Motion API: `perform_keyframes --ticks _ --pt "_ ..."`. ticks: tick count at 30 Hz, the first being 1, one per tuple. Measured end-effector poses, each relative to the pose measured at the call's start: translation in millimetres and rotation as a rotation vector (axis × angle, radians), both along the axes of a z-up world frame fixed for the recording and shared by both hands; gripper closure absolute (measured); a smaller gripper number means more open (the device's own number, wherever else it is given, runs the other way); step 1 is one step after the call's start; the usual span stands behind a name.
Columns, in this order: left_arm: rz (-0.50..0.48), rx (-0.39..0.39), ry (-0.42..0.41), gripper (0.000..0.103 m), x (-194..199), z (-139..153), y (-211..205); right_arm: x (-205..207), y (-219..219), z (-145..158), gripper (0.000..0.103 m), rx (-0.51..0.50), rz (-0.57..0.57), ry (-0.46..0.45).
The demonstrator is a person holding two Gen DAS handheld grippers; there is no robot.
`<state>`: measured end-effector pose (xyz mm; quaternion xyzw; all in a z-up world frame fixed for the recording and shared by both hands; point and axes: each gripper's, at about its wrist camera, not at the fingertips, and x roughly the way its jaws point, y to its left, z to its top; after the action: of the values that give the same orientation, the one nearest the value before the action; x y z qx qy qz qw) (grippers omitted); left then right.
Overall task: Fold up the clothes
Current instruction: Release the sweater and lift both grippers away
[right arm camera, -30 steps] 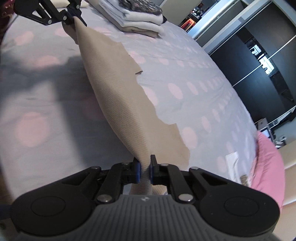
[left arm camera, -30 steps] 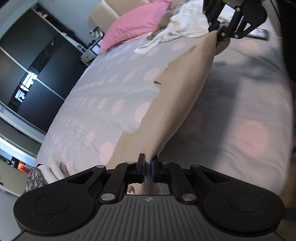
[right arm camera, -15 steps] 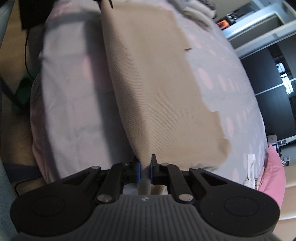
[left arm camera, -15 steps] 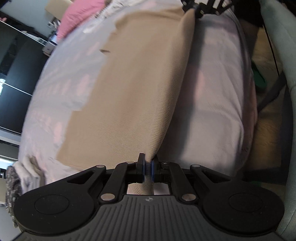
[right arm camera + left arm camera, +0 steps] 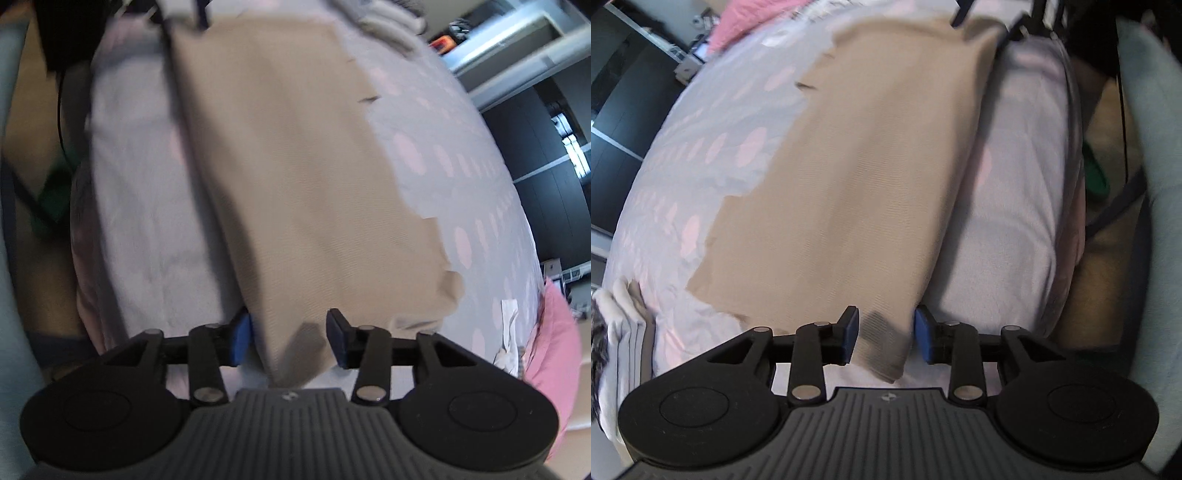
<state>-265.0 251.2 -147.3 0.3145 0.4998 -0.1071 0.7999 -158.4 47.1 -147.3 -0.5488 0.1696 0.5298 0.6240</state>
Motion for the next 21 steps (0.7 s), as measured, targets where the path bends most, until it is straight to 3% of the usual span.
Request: perform_keyframes --ticks 3,7,12,18,21 --pt "0.059 -0.137 -0.073 0.057 4.5 29.3 12.3 8.9 -2.1 20.5 0.043 0.092 -0.038 0.077" --pt "0.159 -0.327 -0.155 0.053 14.5 58.2 35.7 37.8 3.3 29.0 0.04 0.185 -0.197 0.205" --pt "0.313 -0.378 -0.21 0.052 24.9 66.6 52.4 76.0 10.9 36.7 0.038 0.294 -0.412 0.366" --pt "0.596 -0.321 -0.217 0.052 55.9 56.0 75.1 121.8 20.1 46.0 0.038 0.424 -0.67 0.558" --pt "0.712 -0.338 -0.231 0.052 60.3 50.9 93.5 140.0 23.8 36.8 0.038 0.451 -0.794 0.596"
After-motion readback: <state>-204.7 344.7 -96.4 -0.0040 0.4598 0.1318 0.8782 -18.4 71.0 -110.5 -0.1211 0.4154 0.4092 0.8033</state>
